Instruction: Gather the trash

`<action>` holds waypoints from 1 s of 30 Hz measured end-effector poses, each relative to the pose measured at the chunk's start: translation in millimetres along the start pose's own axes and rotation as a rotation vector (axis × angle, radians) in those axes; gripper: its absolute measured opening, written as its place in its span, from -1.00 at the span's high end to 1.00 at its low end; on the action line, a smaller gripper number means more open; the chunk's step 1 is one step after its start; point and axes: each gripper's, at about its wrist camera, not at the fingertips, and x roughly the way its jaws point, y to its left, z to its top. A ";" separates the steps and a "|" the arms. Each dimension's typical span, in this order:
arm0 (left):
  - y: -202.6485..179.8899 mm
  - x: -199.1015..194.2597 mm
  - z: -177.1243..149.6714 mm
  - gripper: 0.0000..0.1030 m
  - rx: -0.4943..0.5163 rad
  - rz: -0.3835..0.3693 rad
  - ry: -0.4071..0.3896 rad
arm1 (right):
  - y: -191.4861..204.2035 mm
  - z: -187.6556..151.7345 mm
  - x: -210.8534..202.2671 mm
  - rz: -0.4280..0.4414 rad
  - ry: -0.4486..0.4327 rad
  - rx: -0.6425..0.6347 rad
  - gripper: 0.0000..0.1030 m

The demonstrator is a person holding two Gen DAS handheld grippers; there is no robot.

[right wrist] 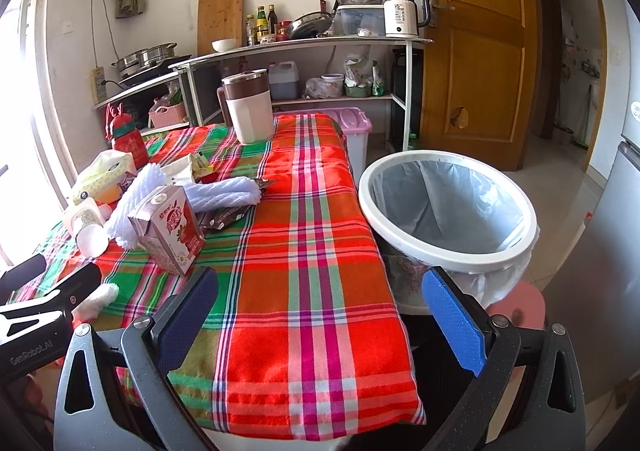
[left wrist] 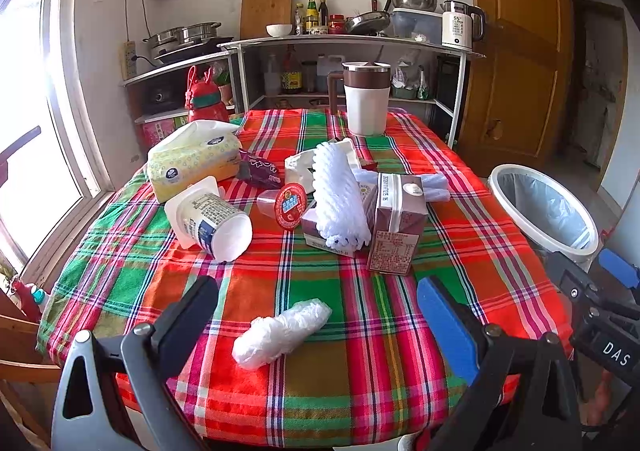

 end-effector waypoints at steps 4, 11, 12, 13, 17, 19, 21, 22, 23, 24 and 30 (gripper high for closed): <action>0.9 -1.2 -0.6 -0.96 0.001 0.001 -0.001 | -0.5 0.4 0.1 0.001 0.000 0.000 -0.98; 0.9 -2.0 -1.1 -0.96 0.003 0.001 -0.002 | -0.8 1.2 0.9 0.003 0.001 -0.003 -0.98; 0.6 -1.9 -1.0 -0.96 0.004 0.001 -0.003 | -0.8 1.2 0.9 0.003 0.001 -0.002 -0.98; 0.4 -1.6 -0.9 -0.96 0.004 0.002 -0.002 | -0.7 1.0 0.7 0.002 0.000 -0.002 -0.98; 0.1 -1.3 -0.8 -0.96 0.005 0.002 -0.001 | -0.6 1.0 0.8 0.002 0.000 -0.002 -0.98; 0.2 -0.9 -0.6 -0.96 0.005 0.002 0.000 | -0.3 0.8 1.3 0.003 0.002 -0.002 -0.98; 0.0 -0.9 -0.6 -0.96 0.005 0.002 -0.001 | -0.3 0.9 1.4 0.003 0.002 -0.002 -0.98; 0.3 -0.7 -0.5 -0.96 0.005 0.001 0.001 | -0.3 0.8 1.6 0.005 0.002 -0.003 -0.98; 1.6 -0.7 -0.3 -0.96 0.002 0.002 0.004 | 0.1 0.7 2.6 0.010 0.005 -0.003 -0.98; 4.2 -0.9 -0.4 -0.96 -0.006 0.003 0.003 | 0.7 0.8 3.8 0.017 0.008 -0.003 -0.98; 36.0 5.5 -3.4 -0.96 -0.080 0.000 0.043 | 9.2 1.8 10.0 0.080 0.002 -0.030 -0.98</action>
